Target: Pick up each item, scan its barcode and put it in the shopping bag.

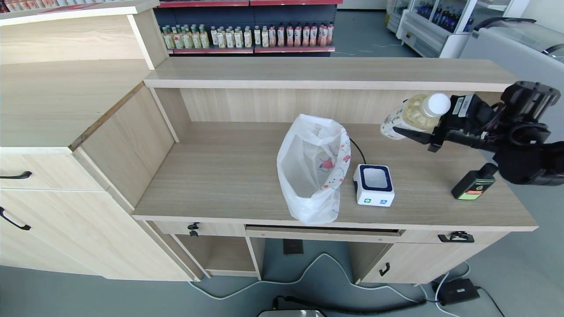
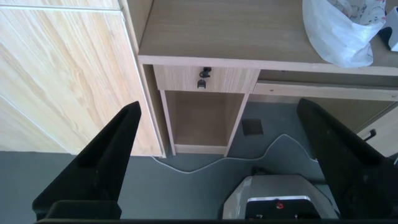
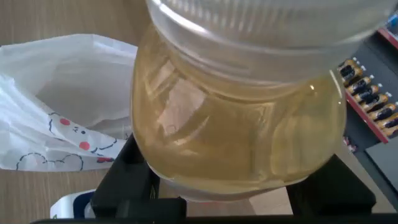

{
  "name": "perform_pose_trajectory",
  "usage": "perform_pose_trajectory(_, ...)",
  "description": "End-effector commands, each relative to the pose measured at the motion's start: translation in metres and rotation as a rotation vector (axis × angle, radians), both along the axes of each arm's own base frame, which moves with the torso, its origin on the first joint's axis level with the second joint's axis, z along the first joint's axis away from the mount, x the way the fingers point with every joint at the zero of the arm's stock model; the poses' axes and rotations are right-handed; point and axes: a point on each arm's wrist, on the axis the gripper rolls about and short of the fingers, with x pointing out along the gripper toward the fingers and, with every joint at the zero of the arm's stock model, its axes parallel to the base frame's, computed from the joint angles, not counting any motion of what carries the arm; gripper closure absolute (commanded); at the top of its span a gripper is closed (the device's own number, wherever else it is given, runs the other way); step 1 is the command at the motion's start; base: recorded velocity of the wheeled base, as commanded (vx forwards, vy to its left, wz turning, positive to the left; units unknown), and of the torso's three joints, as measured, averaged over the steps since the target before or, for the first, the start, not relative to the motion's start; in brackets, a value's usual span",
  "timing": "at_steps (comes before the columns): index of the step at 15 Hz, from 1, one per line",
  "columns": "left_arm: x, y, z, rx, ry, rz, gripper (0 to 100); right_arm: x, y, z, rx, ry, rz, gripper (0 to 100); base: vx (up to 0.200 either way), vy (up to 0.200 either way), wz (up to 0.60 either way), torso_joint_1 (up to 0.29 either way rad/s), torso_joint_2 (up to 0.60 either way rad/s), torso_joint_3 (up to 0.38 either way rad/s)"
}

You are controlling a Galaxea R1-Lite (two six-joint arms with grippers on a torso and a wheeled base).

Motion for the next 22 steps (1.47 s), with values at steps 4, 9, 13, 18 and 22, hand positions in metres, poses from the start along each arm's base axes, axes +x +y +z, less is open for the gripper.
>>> perform_pose_trajectory(4,0.0,0.0,0.0,-0.001,0.002,0.0,0,0.037,-0.006,-0.073,-0.046,0.006,0.011,100,0.0,0.0,0.0,0.0,0.0,0.0)
perform_pose_trajectory(9,0.0,0.0,0.0,-0.001,0.0,0.0,0,0.04,-0.008,-0.099,-0.06,-0.003,0.007,100,0.0,0.0,0.0,0.0,0.0,0.0)
perform_pose_trajectory(13,0.0,0.0,0.0,-0.001,0.0,0.0,0,0.045,-0.008,-0.109,-0.061,0.01,0.004,100,0.0,0.0,0.0,0.0,0.0,0.0)
perform_pose_trajectory(18,0.0,0.0,0.0,-0.001,0.0,0.0,0,0.052,-0.003,-0.106,-0.062,-0.015,0.014,100,0.0,0.0,0.0,0.0,0.0,0.0)
perform_pose_trajectory(22,0.0,0.0,0.0,-0.001,0.002,0.0,0,0.057,0.004,-0.111,-0.062,-0.015,0.028,100,0.0,0.0,0.0,0.0,0.0,0.0)
